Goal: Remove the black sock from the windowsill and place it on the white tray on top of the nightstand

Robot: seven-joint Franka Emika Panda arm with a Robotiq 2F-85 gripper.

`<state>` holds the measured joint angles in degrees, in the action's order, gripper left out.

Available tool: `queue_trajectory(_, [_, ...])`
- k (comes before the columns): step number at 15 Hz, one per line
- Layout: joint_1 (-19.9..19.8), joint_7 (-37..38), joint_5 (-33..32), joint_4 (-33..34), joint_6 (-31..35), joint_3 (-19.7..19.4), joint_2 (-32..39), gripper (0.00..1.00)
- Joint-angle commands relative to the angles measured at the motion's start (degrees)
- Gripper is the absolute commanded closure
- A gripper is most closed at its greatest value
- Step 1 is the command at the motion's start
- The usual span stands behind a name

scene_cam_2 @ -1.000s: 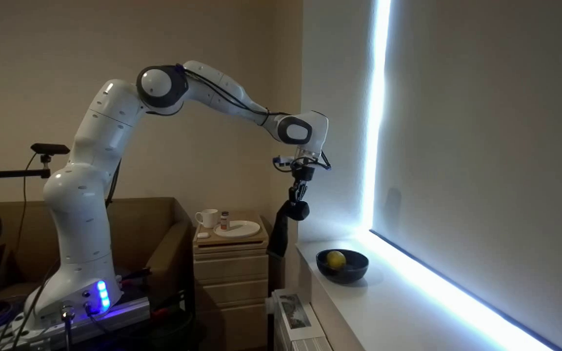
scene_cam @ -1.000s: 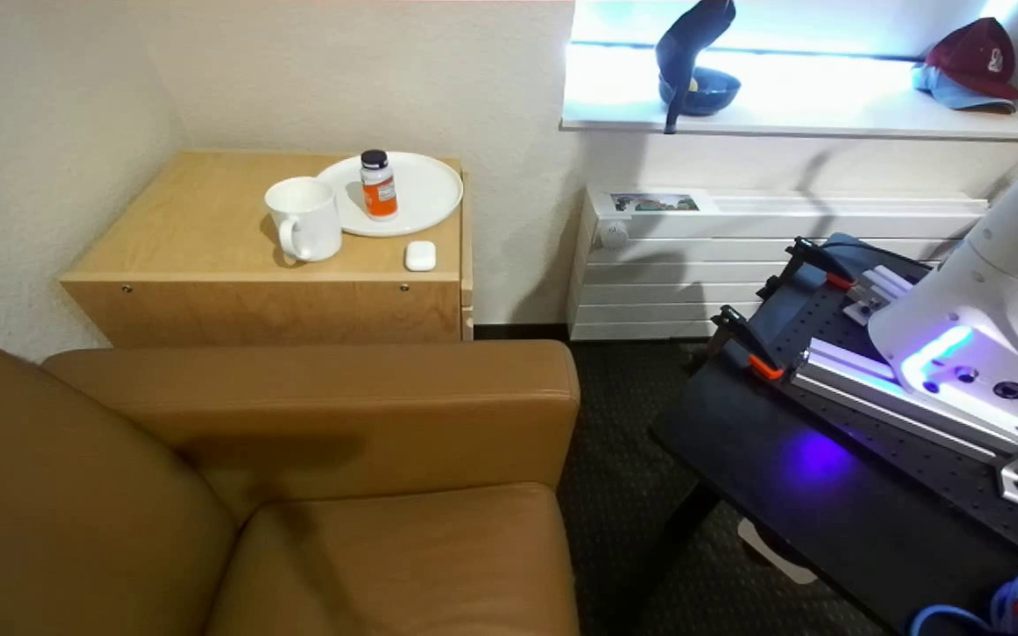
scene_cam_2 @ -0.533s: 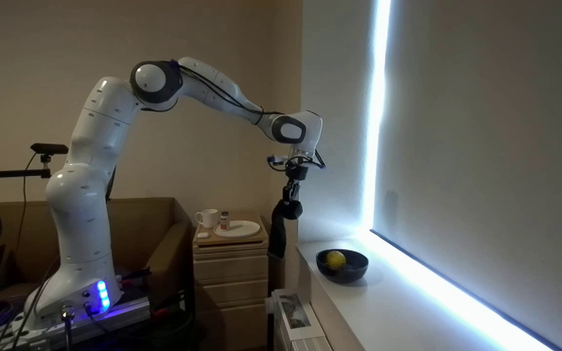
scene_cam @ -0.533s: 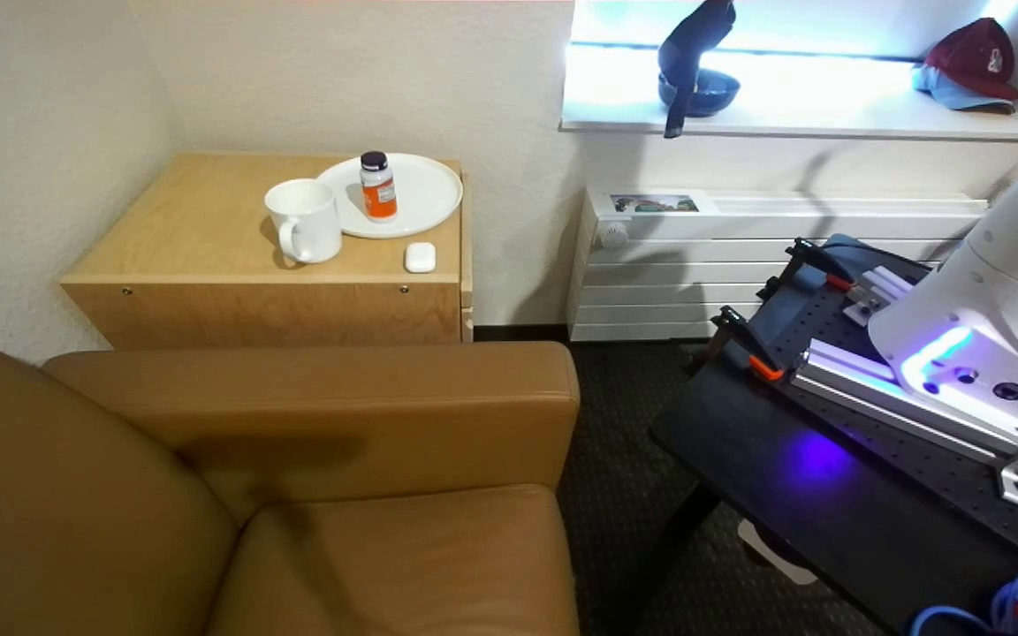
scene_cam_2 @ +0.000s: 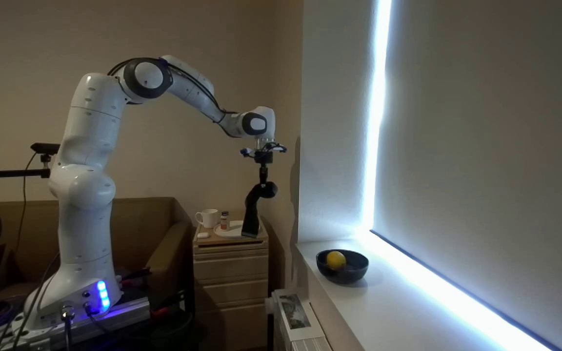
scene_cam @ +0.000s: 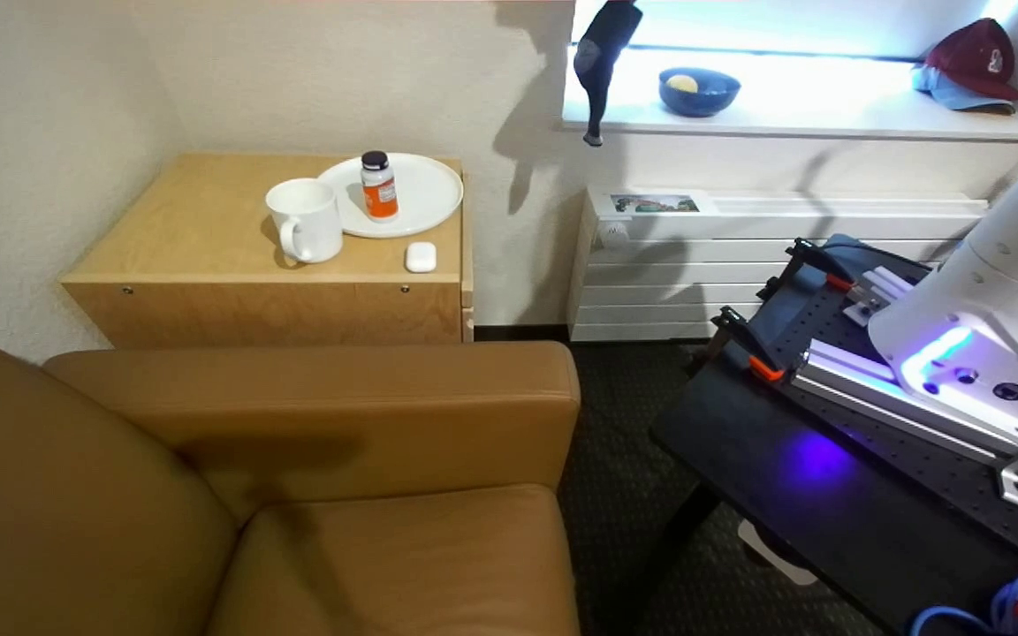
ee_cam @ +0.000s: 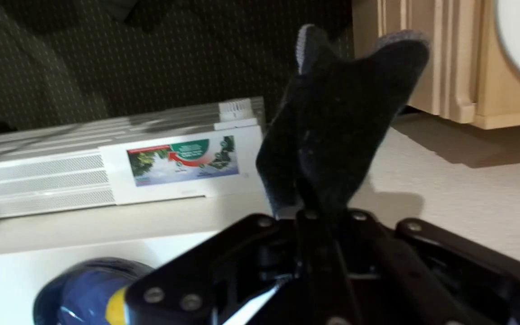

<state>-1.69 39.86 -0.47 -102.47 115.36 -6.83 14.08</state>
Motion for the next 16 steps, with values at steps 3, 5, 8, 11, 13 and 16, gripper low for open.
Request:
queue_trajectory(3, [4.3,4.6,-1.8,0.1,3.7,2.5,-1.0,0.94])
queue_trajectory(5, [4.3,4.7,-1.8,0.1,3.7,2.4,-0.9,0.94])
queue_trajectory(8, [4.7,1.8,-1.7,-0.3,4.6,3.5,-0.2,0.98])
queue_trajectory(11, [7.1,2.0,-1.5,2.4,6.8,6.0,1.9,0.98])
queue_trajectory(13, [9.2,4.9,-2.1,5.9,7.7,7.2,4.7,0.98])
queue_trajectory(16, [13.0,10.0,-4.4,8.7,12.7,7.6,8.1,0.98])
